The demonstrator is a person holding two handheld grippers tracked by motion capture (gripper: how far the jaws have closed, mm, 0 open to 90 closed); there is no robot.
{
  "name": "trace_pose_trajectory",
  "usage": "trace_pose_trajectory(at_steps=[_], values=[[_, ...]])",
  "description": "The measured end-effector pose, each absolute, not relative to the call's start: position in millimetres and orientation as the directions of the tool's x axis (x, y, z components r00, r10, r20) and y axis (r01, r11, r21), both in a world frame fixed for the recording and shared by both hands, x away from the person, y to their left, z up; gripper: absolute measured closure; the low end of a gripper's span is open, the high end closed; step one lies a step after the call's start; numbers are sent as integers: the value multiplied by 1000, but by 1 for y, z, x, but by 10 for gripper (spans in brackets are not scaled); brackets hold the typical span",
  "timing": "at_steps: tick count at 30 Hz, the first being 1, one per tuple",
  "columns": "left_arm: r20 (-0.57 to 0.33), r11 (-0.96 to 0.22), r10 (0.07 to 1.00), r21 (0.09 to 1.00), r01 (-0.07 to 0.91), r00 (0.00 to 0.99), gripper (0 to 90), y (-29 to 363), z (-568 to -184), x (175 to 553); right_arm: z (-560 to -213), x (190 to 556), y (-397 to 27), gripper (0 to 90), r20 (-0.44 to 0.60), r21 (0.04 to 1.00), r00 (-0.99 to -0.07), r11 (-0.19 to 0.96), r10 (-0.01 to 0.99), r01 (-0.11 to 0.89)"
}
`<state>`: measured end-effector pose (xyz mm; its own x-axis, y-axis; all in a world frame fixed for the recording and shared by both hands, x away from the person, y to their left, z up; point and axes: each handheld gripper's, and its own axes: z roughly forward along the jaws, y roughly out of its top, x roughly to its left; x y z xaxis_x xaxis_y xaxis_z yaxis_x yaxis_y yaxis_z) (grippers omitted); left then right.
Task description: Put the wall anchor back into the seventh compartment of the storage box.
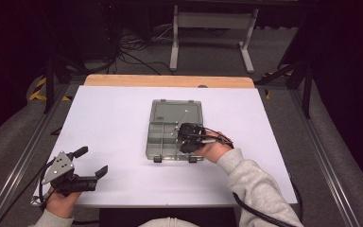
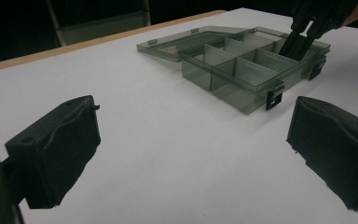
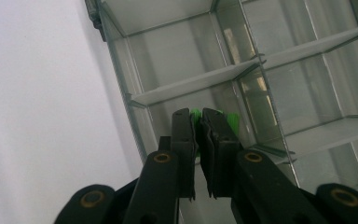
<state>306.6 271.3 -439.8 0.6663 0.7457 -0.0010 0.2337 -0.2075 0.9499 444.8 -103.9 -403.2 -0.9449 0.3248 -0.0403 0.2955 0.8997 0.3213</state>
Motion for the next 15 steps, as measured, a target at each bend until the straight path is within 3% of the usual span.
trace_pose_trajectory(at_steps=[7,15], values=[[-1,-209,745,949,235,667,29,271,-440,307,-408,446,-103,831,-38,312,-944,901,327,300],[-1,-208,746,950,234,665,29,272,-440,307,-403,446,-106,745,-43,349,-939,886,342,306]])
